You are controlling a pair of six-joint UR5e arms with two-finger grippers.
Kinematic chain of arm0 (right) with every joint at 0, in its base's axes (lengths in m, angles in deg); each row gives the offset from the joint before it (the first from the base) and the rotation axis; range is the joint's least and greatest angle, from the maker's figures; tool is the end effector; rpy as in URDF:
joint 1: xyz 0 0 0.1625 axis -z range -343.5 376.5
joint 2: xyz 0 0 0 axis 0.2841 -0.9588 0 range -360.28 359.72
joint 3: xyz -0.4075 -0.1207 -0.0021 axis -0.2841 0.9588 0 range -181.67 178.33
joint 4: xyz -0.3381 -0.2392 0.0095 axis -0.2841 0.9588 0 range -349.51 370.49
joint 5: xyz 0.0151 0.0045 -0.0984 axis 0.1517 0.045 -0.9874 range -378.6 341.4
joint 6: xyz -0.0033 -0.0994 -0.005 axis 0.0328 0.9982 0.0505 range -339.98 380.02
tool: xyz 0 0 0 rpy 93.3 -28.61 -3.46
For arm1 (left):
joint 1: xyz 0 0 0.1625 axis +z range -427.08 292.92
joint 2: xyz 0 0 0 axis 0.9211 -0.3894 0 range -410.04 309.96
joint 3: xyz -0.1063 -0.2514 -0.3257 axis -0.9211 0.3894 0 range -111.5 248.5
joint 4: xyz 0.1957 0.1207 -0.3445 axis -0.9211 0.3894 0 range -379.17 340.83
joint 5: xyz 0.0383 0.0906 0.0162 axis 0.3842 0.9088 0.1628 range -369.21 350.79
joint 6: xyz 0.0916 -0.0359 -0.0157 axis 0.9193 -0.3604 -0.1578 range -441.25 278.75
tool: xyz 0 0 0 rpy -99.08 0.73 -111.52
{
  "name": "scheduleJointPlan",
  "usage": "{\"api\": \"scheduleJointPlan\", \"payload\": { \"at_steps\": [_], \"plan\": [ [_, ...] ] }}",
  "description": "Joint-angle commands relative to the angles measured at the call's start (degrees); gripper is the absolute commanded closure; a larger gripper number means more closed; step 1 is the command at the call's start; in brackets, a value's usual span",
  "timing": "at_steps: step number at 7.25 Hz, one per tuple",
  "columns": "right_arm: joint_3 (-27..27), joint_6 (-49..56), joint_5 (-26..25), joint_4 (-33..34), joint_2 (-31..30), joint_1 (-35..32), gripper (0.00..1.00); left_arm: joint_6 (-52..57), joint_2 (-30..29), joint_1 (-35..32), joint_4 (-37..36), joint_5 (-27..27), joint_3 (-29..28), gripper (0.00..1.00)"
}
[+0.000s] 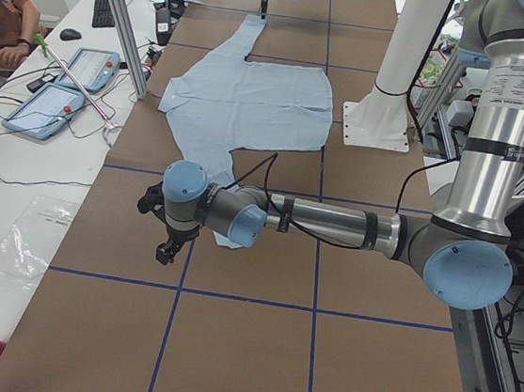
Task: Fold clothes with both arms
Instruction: 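Grasp the cuff of the sleeve nearest the right gripper with the right gripper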
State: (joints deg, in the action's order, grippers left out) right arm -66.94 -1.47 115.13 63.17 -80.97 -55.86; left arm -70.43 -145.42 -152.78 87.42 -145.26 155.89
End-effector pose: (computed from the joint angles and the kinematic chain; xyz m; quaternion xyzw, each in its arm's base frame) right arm -0.1102 -0.5591 0.7158 0.0437 -0.4036 -0.0401 0.9130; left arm -0.0201 -0.5516 0.5988 0.1764 0.3762 0.1846 0.8907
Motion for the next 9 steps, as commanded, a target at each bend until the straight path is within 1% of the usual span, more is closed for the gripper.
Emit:
{"api": "scheduleJointPlan", "payload": {
  "at_steps": [1,2,3,4,6,7,8,9],
  "plan": [
    [2.3,0.0,-0.7,0.1,1.4,0.2,0.18,0.0,-0.1,0.0,0.0,0.0,0.1,0.01],
    [2.3,0.0,-1.1,0.2,1.4,0.2,0.27,0.0,-0.1,0.0,-0.1,0.0,0.1,0.01],
    [2.3,-0.1,-1.1,1.5,1.5,0.3,0.43,-0.1,-0.1,0.0,0.0,0.0,0.0,0.01],
    [2.3,0.0,-1.2,1.6,1.5,0.5,0.57,-0.2,-0.2,0.0,0.0,0.0,0.0,0.01],
    [2.3,0.0,-1.2,1.6,1.4,0.6,0.7,-0.3,-0.5,0.0,-0.1,0.0,0.1,0.01],
    [2.0,0.1,-1.2,1.6,1.4,0.6,0.91,-0.3,-0.5,0.0,-0.1,0.0,0.1,0.01],
    [1.6,0.1,-1.2,1.6,1.6,0.6,1.0,-0.4,-0.5,0.0,-0.1,0.0,0.1,0.01],
    [0.2,-0.1,-1.0,1.4,1.6,0.5,1.0,-0.4,-0.5,0.0,-0.1,0.0,0.0,0.01]
  ]
}}
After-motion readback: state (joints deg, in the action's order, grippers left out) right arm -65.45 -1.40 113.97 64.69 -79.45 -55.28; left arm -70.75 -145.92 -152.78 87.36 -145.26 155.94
